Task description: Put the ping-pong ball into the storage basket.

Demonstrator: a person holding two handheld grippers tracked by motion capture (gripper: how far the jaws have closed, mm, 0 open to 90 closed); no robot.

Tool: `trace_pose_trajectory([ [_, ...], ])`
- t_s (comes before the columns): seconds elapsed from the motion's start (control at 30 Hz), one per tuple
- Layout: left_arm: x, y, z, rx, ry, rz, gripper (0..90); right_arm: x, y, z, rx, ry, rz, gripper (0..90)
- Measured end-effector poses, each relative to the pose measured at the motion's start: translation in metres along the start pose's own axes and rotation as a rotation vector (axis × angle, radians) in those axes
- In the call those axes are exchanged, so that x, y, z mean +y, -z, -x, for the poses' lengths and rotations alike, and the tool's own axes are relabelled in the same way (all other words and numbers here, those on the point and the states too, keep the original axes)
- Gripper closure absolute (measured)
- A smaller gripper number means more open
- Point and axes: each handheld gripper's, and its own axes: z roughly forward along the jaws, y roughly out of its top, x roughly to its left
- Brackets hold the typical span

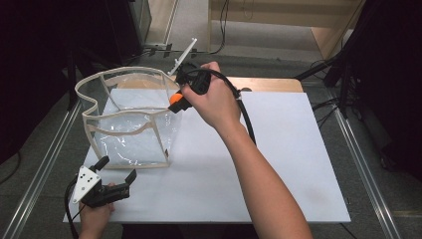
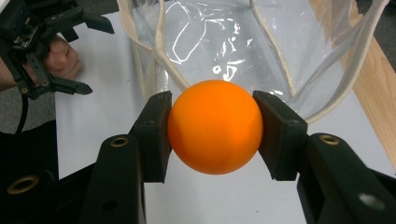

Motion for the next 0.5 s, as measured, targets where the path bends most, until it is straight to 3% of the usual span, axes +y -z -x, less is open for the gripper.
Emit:
trace_pose_trajectory([
  [0.5, 0.0001, 0.0001, -0.0003, -0.001, 0.000, 0.000, 0.0, 0.0081, -0.0023, 0.0055, 0.003, -0.006, -0.002, 48.4],
])
